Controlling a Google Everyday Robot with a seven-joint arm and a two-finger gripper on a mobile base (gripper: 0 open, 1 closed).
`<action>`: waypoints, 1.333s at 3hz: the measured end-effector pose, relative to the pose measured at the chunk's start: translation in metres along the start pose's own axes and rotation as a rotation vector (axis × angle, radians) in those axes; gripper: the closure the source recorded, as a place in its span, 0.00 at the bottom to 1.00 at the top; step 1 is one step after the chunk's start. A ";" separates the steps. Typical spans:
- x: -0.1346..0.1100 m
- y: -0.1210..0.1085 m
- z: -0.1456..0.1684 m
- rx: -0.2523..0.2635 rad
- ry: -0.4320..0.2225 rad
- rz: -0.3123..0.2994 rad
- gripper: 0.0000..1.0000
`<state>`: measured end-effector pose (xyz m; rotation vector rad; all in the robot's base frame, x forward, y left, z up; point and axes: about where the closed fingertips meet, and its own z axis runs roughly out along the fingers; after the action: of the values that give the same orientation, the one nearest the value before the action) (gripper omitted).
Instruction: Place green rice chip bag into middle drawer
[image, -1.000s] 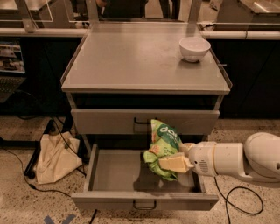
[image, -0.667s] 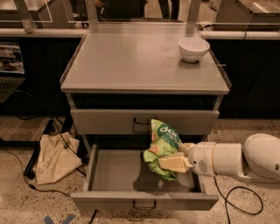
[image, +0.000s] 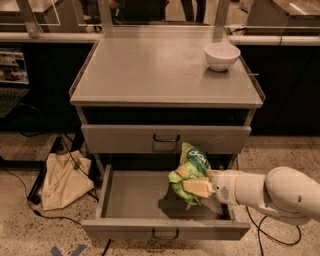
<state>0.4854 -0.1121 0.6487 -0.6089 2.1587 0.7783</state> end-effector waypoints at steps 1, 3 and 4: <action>0.037 -0.038 0.023 0.031 0.016 0.126 1.00; 0.078 -0.066 0.046 0.043 0.043 0.261 1.00; 0.079 -0.083 0.061 0.039 0.059 0.272 1.00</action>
Offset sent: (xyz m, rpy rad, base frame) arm 0.0101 -0.0387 -0.1239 0.0872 0.2385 -0.2116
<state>0.5192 -0.1421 0.5269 -0.3247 2.3352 0.8671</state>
